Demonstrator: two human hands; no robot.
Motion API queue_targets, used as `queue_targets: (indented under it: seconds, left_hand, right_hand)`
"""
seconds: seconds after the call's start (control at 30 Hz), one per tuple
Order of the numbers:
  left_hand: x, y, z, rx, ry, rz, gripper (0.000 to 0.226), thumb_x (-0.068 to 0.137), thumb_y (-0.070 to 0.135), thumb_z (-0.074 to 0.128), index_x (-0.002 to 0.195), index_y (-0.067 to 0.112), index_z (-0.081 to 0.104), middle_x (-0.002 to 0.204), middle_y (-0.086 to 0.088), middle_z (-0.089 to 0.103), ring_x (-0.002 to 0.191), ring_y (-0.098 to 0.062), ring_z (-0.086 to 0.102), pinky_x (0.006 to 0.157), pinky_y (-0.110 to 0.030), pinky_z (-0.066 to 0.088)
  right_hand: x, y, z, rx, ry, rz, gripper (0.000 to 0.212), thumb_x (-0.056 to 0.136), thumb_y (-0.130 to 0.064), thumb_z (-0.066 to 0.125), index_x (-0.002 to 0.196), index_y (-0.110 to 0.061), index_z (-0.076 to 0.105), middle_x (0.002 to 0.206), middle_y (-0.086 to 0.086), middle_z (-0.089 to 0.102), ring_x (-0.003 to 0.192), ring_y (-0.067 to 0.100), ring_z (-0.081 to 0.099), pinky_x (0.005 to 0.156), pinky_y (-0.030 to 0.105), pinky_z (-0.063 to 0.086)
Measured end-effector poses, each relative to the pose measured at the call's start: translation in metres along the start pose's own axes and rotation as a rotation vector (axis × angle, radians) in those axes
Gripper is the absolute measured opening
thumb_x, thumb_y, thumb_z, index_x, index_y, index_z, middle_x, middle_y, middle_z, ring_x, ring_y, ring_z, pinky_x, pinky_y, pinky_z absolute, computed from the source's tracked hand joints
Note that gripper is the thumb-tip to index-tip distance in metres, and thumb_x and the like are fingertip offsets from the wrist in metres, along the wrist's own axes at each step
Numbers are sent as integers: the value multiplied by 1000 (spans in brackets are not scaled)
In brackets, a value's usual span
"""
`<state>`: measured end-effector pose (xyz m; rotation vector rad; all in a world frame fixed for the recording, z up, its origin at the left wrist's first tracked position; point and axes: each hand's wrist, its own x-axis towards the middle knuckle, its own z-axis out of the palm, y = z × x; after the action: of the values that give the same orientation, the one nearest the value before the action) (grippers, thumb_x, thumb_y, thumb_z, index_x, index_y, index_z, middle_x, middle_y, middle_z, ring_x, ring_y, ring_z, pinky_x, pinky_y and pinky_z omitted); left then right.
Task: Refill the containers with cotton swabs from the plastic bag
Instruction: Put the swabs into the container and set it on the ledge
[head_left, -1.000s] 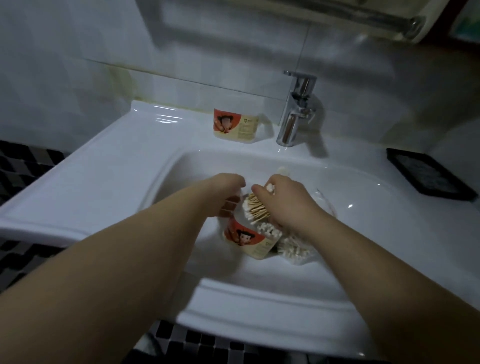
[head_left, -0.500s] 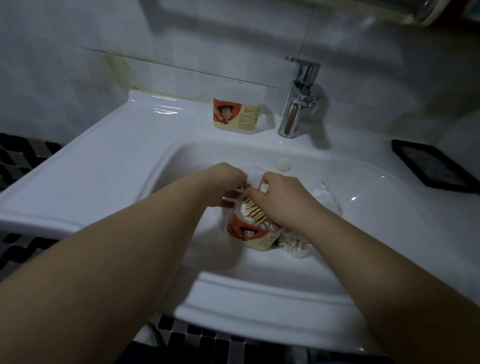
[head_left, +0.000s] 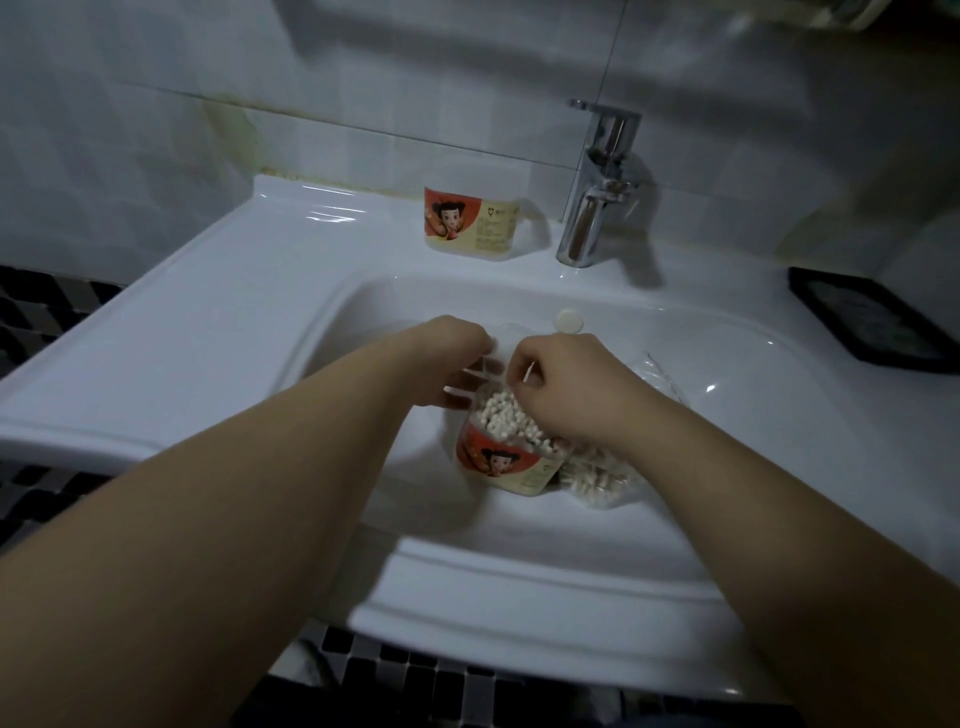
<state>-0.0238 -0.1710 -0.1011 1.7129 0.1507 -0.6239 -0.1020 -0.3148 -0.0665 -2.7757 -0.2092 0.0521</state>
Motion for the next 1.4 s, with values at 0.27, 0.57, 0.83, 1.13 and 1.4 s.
queue_targets:
  seconds: [0.27, 0.57, 0.83, 1.13, 1.4]
  left_hand:
    - [3, 0, 1, 24, 13, -1, 19, 103, 23, 55, 108, 9, 67, 98, -4, 72, 96, -25, 69, 95, -45, 55]
    - [3, 1, 2, 52, 26, 15, 18, 103, 24, 55, 104, 10, 65, 98, -4, 72, 99, -25, 70, 92, -44, 56]
    - [6, 0, -1, 54, 4, 21, 25, 103, 27, 54, 115, 10, 66, 108, -4, 74, 103, -25, 69, 96, -45, 55]
    - [4, 0, -3, 68, 4, 26, 21, 104, 27, 54, 113, 12, 65, 104, -2, 73, 95, -23, 67, 81, -39, 55]
    - [-3, 4, -3, 40, -7, 20, 22, 102, 26, 57, 118, 12, 65, 110, -4, 72, 101, -25, 69, 81, -39, 55]
  right_hand:
    - [0, 0, -2, -52, -104, -140, 26, 89, -14, 63, 99, -34, 76, 99, -8, 68, 90, 12, 64, 69, 17, 45]
    - [0, 2, 3, -29, -100, -136, 21, 82, -16, 77, 81, -35, 69, 86, -15, 64, 80, 3, 58, 63, 14, 40]
    - [-2, 7, -10, 50, -23, -73, 23, 84, -8, 69, 84, -31, 70, 81, -16, 66, 77, 0, 64, 63, 12, 45]
    - [-4, 5, -7, -39, -117, -70, 18, 79, -13, 74, 86, -29, 77, 68, -14, 64, 68, 2, 63, 52, 13, 39]
    - [-3, 5, -18, 50, 13, 35, 30, 89, -6, 50, 88, -27, 71, 82, -12, 64, 72, 6, 63, 61, 14, 43]
